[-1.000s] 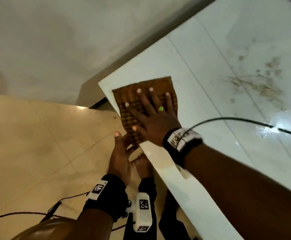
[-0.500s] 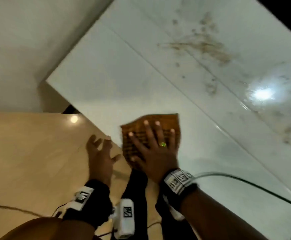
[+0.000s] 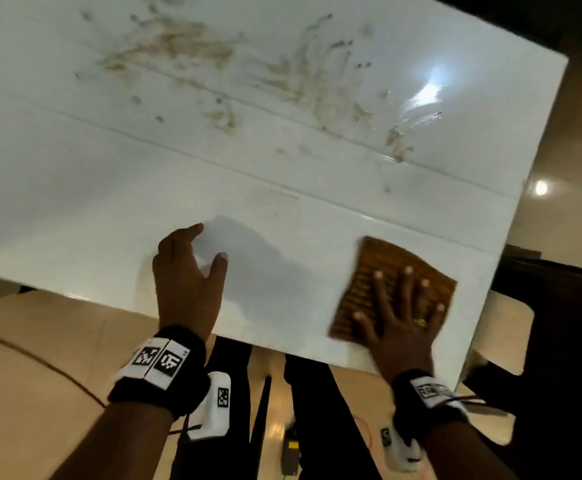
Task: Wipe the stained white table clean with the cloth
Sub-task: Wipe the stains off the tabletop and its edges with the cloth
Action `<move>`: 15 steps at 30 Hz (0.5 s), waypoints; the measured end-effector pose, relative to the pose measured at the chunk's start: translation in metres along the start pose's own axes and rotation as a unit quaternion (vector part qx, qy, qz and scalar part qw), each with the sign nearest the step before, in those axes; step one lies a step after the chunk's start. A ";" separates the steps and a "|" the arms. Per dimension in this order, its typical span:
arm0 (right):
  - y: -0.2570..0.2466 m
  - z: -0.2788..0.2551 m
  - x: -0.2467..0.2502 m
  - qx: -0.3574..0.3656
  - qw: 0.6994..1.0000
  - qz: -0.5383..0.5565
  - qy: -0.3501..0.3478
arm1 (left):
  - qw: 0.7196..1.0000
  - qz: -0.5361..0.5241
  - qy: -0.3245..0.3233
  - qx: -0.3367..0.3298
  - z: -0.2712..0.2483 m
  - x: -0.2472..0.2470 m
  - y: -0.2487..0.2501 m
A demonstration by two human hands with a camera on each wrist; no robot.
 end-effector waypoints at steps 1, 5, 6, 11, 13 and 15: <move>0.019 0.001 0.003 -0.057 0.998 0.027 -0.004 | 1.000 0.005 -0.003 -0.003 0.000 -0.002 0.003; 0.015 0.002 0.000 -0.136 0.989 0.061 0.022 | 0.999 0.030 -0.010 -0.029 0.001 -0.006 0.018; 0.000 0.003 -0.002 -0.122 0.990 0.063 0.026 | 0.999 0.033 -0.012 -0.031 0.001 -0.006 0.019; -0.092 0.014 0.001 0.064 0.998 0.019 0.017 | 0.996 0.066 -0.028 -0.054 0.008 -0.016 0.039; -0.098 0.017 0.003 0.103 0.995 0.015 0.011 | 0.994 0.087 -0.042 -0.057 0.008 -0.023 0.050; -0.071 0.027 0.010 0.076 0.997 0.022 0.019 | 0.991 0.111 -0.043 -0.057 0.014 -0.029 0.061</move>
Point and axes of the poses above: each hand's wrist, its own z-axis towards the middle knuckle, its own x-axis out of the back of the hand, y = z × x, the point moved 5 cm from there along z, towards the middle knuckle
